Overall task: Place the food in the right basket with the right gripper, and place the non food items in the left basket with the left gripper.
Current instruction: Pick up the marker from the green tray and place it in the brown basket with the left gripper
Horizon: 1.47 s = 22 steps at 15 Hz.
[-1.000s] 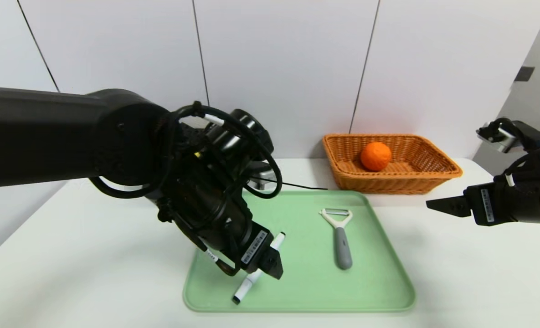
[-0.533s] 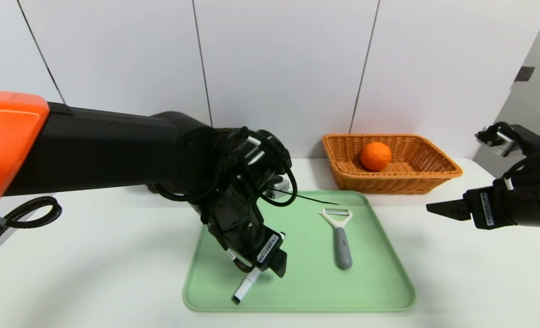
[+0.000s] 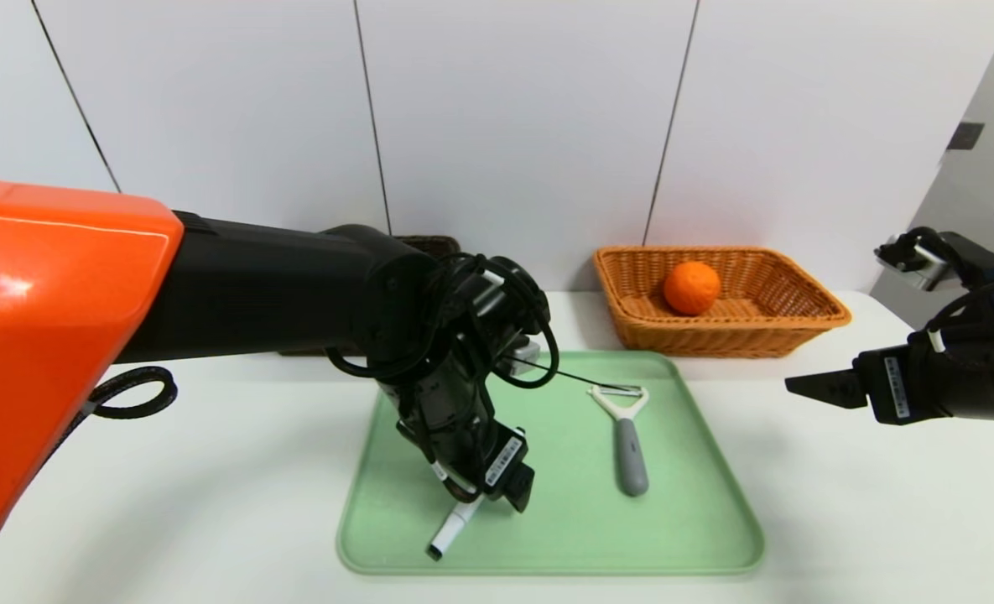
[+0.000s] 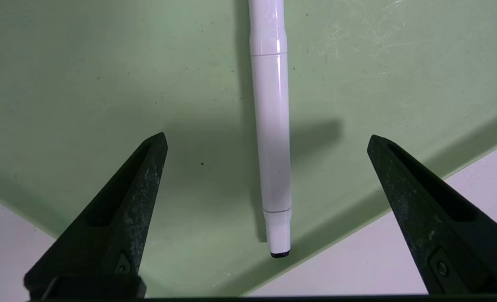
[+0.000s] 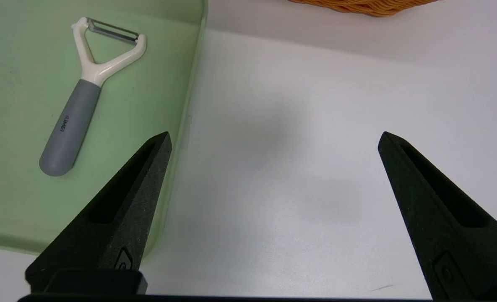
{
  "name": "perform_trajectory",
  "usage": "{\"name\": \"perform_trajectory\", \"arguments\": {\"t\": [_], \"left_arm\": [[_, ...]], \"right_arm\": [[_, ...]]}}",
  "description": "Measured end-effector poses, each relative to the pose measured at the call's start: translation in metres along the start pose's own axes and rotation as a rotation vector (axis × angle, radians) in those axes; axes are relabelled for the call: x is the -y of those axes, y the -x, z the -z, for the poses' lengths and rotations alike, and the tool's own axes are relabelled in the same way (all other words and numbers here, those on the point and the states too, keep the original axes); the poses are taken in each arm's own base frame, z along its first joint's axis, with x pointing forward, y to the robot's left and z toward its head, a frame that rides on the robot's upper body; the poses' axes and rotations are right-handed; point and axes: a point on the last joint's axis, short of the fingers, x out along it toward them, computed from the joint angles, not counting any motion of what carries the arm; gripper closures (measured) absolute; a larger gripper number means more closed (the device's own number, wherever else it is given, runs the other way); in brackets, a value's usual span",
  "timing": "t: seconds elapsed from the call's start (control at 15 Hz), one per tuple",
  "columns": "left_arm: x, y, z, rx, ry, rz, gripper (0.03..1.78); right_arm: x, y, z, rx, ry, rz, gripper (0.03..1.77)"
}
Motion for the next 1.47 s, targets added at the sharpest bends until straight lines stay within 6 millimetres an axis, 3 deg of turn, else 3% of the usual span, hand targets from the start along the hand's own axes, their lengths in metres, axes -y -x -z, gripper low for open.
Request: {"name": "perform_trajectory", "arguments": {"t": [1.33, 1.47], "left_arm": [[-0.001, -0.012, 0.000, -0.029, 0.010, 0.003, 0.12], [-0.001, -0.012, 0.000, -0.026, 0.021, 0.002, 0.43]], "right_arm": [[-0.001, 0.006, 0.007, 0.001, 0.001, -0.001, 0.10], [-0.001, 0.006, 0.007, 0.000, 0.001, 0.000, 0.10]]}}
